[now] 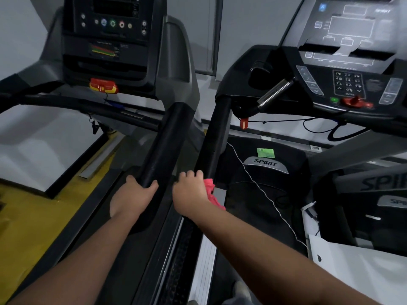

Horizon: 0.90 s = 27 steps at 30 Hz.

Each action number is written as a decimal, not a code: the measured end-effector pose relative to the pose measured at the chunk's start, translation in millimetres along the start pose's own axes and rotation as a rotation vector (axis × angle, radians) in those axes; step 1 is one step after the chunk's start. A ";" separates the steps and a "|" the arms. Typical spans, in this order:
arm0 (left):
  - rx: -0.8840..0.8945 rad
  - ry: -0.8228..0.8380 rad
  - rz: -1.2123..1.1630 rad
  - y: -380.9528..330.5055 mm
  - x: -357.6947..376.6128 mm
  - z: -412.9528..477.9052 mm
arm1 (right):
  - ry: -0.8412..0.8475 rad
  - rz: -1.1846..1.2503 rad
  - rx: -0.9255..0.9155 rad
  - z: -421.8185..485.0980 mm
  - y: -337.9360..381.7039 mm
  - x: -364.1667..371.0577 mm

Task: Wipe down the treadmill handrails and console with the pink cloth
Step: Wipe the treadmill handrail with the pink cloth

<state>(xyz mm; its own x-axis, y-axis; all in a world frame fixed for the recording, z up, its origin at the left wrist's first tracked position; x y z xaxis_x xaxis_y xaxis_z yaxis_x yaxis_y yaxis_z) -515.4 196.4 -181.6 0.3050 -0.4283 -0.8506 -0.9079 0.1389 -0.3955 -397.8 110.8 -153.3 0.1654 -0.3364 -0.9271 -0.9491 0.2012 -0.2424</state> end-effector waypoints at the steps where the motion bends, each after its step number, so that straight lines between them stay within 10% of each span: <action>1: 0.003 0.006 -0.004 0.3 -0.1 -0.4 | 0.021 -0.059 -0.004 3.5 4.5 -0.4; 6: 0.021 0.023 -0.037 3.3 1.7 2.4 | -0.230 0.187 -0.085 -13.3 0.5 0.6; 16: 0.032 0.007 -0.002 -3.9 0.5 4.0 | -0.493 1.599 0.177 -53.6 -67.3 61.4; 27: 0.027 0.010 0.001 -4.4 -0.5 4.3 | 0.044 -0.024 0.075 7.4 1.9 4.1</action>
<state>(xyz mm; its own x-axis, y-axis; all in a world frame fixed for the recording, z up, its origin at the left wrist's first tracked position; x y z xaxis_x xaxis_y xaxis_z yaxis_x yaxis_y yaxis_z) -510.3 199.8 -181.0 0.3015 -0.4372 -0.8474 -0.9000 0.1629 -0.4043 -397.0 116.6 -159.7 0.1743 -0.3816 -0.9078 -0.9219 0.2607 -0.2866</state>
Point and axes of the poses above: each hand's wrist, its own z-axis towards the middle knuckle, its own x-axis out of the palm, y = z × x, the point moved 8 cm from there along z, towards the middle knuckle, and after that the axes turned 13 degrees about y, right-handed, at the moved point
